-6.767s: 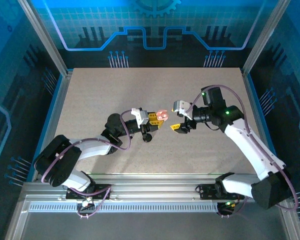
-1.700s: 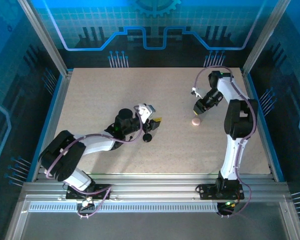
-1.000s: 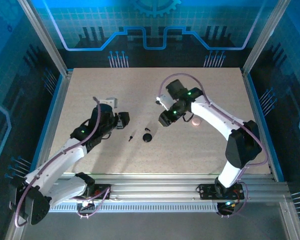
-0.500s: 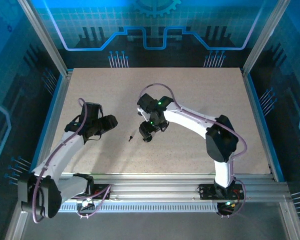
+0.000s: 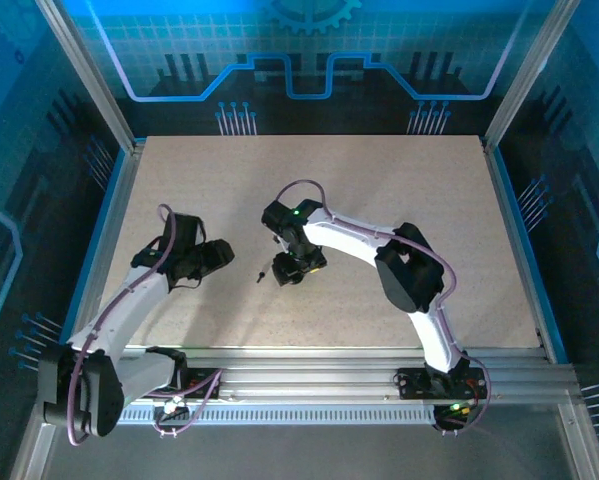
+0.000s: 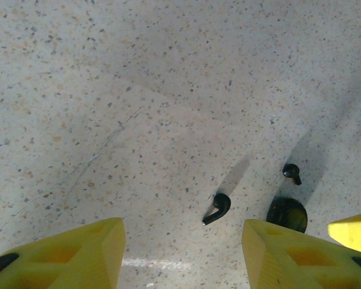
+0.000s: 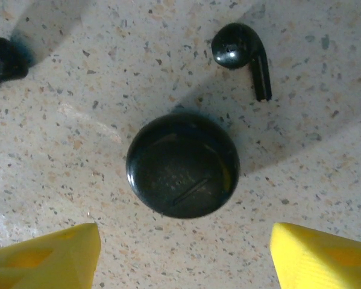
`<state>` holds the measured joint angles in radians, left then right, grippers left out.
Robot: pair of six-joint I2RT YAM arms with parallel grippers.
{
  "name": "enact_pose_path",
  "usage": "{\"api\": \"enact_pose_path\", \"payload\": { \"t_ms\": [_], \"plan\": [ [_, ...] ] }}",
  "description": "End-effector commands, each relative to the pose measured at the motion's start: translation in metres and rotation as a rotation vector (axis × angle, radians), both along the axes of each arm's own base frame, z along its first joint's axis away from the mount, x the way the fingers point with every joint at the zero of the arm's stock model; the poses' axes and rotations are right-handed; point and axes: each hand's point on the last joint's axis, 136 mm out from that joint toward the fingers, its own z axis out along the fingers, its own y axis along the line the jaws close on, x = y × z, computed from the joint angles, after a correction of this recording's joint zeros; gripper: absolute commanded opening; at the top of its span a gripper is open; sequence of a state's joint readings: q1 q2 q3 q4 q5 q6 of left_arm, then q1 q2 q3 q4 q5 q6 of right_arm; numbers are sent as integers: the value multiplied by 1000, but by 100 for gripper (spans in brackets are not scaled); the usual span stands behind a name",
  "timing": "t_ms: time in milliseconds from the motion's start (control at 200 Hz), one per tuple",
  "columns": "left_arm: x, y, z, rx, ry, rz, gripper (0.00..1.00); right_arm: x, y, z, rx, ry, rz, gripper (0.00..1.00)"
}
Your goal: Insert the wireless bluetooth earbuds into the charging case
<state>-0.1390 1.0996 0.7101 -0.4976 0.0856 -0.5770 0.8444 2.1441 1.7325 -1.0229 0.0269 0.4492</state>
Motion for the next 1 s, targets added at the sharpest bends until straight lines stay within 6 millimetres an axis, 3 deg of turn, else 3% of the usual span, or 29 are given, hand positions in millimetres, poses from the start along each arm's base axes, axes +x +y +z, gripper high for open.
{"api": "enact_pose_path", "payload": {
  "t_ms": [0, 180, 995],
  "plan": [
    [-2, 12, 6, 41, -37, 22, 54, -2, 7, -2, -2, 25, -10, 74],
    [-1, 17, 14, 63, -65, 35, 54, 3, 12, -8, 7, 43, -16, 73],
    [6, 15, 8, 67, -33, 15, 53, 12, 2, -35, -13, 64, -43, 62]
  ]
}}
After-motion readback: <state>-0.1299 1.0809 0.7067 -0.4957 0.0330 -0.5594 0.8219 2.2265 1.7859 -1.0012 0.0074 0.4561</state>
